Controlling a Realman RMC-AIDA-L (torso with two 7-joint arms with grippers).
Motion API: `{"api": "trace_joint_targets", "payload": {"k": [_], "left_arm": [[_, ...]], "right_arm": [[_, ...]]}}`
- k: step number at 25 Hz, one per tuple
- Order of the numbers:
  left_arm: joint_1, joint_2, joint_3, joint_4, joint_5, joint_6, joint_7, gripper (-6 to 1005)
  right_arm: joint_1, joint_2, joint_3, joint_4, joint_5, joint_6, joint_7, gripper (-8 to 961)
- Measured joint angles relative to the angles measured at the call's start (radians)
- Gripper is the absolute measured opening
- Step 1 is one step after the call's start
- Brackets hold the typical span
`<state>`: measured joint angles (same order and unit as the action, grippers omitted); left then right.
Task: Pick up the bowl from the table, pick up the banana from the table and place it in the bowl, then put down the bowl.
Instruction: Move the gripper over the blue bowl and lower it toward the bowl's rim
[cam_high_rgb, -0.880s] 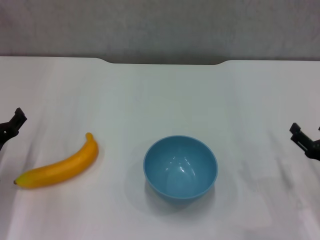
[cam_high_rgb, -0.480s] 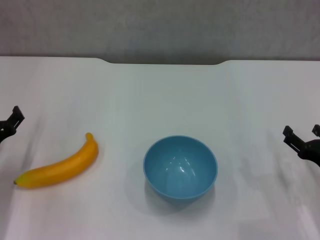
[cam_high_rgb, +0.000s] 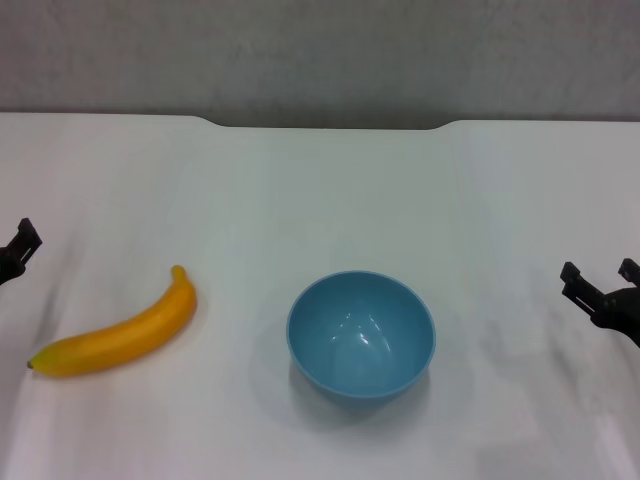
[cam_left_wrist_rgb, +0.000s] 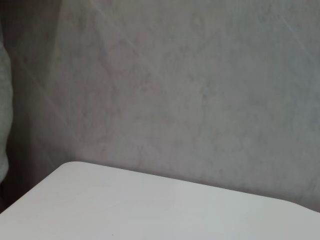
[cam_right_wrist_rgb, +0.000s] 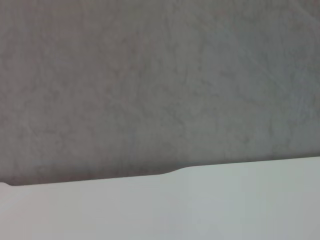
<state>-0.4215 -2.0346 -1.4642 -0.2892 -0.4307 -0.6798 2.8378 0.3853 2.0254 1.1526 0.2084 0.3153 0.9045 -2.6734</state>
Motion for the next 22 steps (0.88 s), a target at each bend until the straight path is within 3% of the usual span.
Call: {"api": "trace_joint_targets", "payload": {"k": [12, 22], "left_arm": [[-0.004, 0.005, 0.022, -0.013, 0.01, 0.003, -0.015, 898], [-0.04, 0.007, 0.013, -0.001, 0.15, 0.087, -0.006, 894]], "right_arm": [[0.008, 0.0, -0.014, 0.006, 0.035, -0.043, -0.053, 904], [0.044, -0.007, -0.074, 0.014, 0.032, -0.073, -0.011, 904]]}}
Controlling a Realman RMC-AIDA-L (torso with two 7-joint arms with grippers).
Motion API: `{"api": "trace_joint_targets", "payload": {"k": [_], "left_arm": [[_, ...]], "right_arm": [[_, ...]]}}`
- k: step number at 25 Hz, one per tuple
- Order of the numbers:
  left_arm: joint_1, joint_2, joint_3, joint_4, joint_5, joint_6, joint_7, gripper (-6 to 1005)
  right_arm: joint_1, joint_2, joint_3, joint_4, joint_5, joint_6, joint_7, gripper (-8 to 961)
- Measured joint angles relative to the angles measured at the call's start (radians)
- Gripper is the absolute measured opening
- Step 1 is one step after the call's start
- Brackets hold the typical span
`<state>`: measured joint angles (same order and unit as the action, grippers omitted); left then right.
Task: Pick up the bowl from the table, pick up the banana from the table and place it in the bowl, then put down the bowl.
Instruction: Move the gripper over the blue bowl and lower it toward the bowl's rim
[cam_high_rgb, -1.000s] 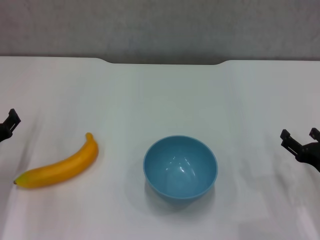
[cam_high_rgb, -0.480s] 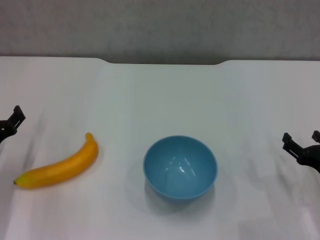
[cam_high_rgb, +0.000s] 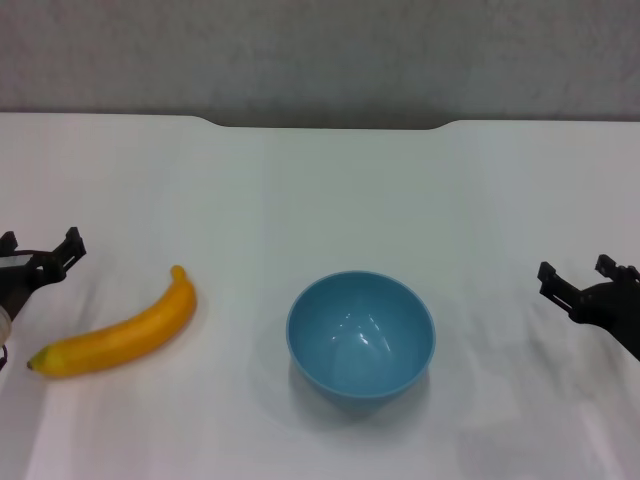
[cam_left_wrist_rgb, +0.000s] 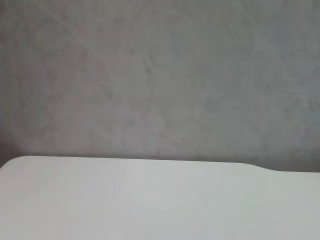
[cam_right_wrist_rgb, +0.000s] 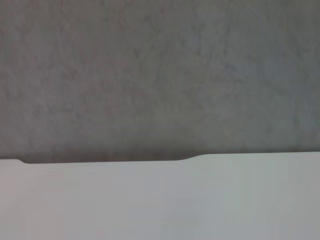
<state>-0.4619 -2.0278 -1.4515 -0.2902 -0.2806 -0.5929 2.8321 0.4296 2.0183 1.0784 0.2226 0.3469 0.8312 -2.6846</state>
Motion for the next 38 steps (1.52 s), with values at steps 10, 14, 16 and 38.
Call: {"api": "trace_joint_targets", "payload": {"k": [10, 14, 16, 38], "left_arm": [[-0.022, 0.008, -0.082, -0.006, 0.019, 0.079, -0.002, 890], [-0.006, 0.01, -0.08, -0.052, 0.058, 0.116, -0.029, 888], [0.021, 0.01, -0.08, -0.107, 0.098, 0.151, -0.036, 887], [0.052, 0.003, -0.087, -0.112, 0.115, 0.16, -0.028, 878]], "right_arm": [[0.007, -0.003, -0.006, 0.011, -0.006, -0.01, 0.02, 904], [0.011, -0.017, -0.02, 0.014, -0.032, -0.013, 0.086, 904], [0.02, -0.03, -0.02, 0.015, -0.092, -0.013, 0.156, 904], [0.216, -0.28, 0.115, 0.184, -1.142, -0.103, 1.174, 903]]}}
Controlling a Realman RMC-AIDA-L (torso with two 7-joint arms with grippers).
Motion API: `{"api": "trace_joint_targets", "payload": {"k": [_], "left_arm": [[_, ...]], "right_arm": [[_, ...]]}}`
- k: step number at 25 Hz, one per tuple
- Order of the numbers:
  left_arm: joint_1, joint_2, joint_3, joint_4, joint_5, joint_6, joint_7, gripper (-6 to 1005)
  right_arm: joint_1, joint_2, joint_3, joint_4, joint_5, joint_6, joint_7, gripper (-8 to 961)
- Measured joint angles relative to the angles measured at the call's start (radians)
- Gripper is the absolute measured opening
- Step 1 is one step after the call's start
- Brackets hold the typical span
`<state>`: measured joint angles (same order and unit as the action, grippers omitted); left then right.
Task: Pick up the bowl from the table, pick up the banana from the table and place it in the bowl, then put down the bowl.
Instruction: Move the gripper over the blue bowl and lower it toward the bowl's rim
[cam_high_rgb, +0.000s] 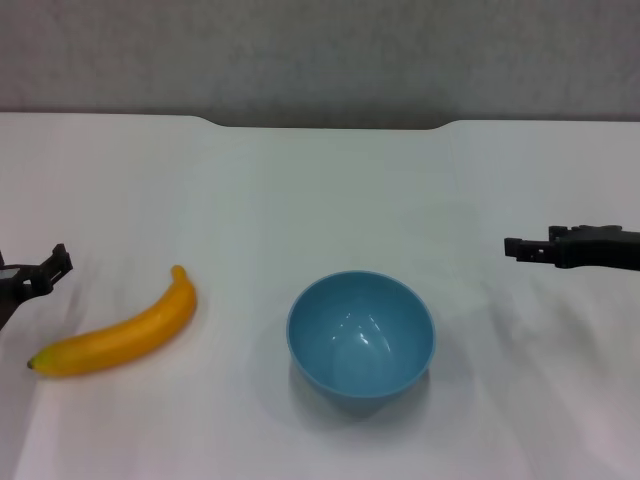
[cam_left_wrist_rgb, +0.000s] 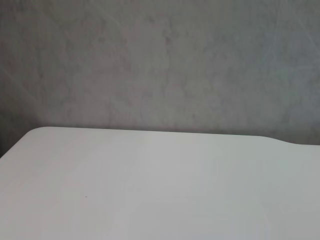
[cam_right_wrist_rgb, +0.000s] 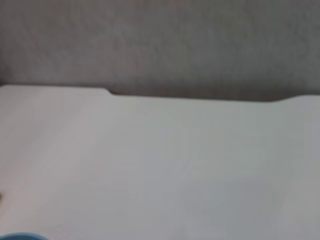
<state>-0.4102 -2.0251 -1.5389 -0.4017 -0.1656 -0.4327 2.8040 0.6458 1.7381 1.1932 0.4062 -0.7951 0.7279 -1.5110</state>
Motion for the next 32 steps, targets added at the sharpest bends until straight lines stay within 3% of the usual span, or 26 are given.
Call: {"api": "trace_joint_targets", "payload": {"k": [2, 3, 4, 11, 13, 16, 20, 23, 32], "left_arm": [[0.0, -0.001, 0.0, 0.0, 0.0, 0.0, 0.0, 877], [-0.001, -0.001, 0.002, 0.0, 0.0, 0.0, 0.0, 876], [-0.001, -0.001, 0.002, 0.0, 0.0, 0.0, 0.0, 876], [-0.004, -0.003, 0.007, 0.0, 0.0, 0.0, 0.0, 873], [-0.007, -0.003, 0.008, 0.0, 0.0, 0.0, 0.0, 872], [-0.008, -0.004, 0.008, 0.0, 0.0, 0.0, 0.0, 871], [-0.009, -0.004, 0.008, 0.0, 0.0, 0.0, -0.005, 869], [-0.009, -0.004, 0.008, -0.001, 0.0, 0.0, -0.007, 868], [-0.019, -0.004, 0.008, -0.001, 0.0, 0.0, -0.009, 864]], "right_arm": [[0.016, -0.003, 0.075, 0.03, -0.197, 0.002, 0.121, 903], [0.023, 0.007, 0.146, 0.058, -0.346, 0.007, 0.184, 903], [0.023, 0.007, 0.146, 0.058, -0.346, 0.007, 0.184, 903], [0.028, 0.09, 0.456, 0.298, -0.905, 0.139, 0.44, 904], [0.053, 0.121, 0.539, 0.333, -1.066, 0.193, 0.517, 904], [0.098, 0.189, 0.66, 0.363, -1.279, 0.275, 0.603, 904], [0.151, 0.251, 0.716, 0.373, -1.47, 0.347, 0.697, 904], [0.181, 0.265, 0.697, 0.357, -1.514, 0.371, 0.738, 903], [0.19, 0.271, 0.647, 0.275, -1.446, 0.371, 0.756, 893]]}}
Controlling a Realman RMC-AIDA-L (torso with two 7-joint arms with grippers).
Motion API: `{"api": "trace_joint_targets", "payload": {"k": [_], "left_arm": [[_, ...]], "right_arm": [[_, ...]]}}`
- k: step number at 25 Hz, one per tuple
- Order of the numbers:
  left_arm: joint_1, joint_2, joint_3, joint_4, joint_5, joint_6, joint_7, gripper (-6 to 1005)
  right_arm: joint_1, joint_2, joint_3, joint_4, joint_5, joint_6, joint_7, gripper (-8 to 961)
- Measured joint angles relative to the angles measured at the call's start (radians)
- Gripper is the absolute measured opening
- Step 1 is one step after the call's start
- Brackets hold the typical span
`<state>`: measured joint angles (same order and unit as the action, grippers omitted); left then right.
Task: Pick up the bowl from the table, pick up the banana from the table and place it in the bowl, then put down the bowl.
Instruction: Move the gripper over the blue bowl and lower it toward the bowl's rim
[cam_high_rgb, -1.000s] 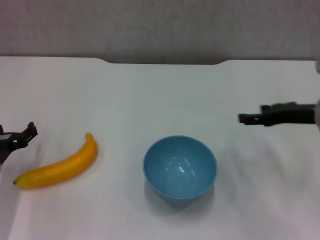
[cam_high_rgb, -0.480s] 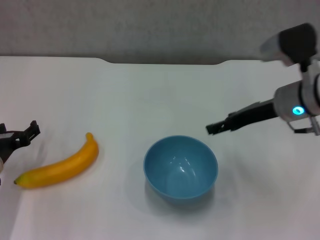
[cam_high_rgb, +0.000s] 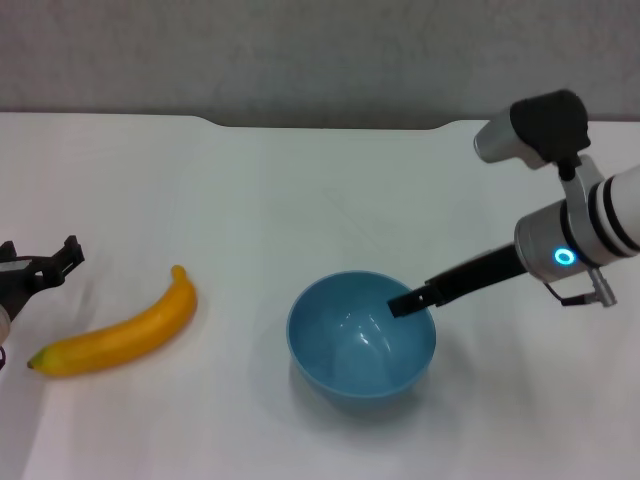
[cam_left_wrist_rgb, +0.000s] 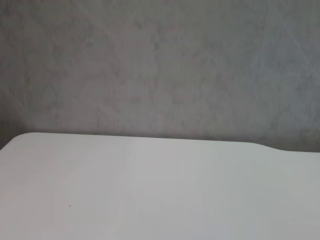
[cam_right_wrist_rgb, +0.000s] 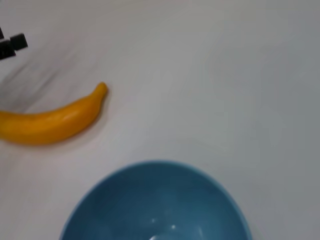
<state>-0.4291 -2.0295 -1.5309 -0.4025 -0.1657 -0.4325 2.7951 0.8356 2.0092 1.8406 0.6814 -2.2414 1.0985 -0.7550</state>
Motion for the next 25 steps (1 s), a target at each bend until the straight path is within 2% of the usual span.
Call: {"api": "trace_joint_targets", "payload": {"k": [16, 25], "left_arm": [[-0.002, -0.002, 0.002, -0.008, 0.0, 0.0, 0.002, 857], [0.005, -0.003, 0.003, -0.009, 0.0, 0.0, 0.0, 853]], "right_arm": [[-0.009, 0.006, -0.222, -0.047, 0.074, -0.129, 0.058, 870], [-0.026, 0.008, -0.244, -0.077, 0.085, -0.218, 0.058, 853]]}}
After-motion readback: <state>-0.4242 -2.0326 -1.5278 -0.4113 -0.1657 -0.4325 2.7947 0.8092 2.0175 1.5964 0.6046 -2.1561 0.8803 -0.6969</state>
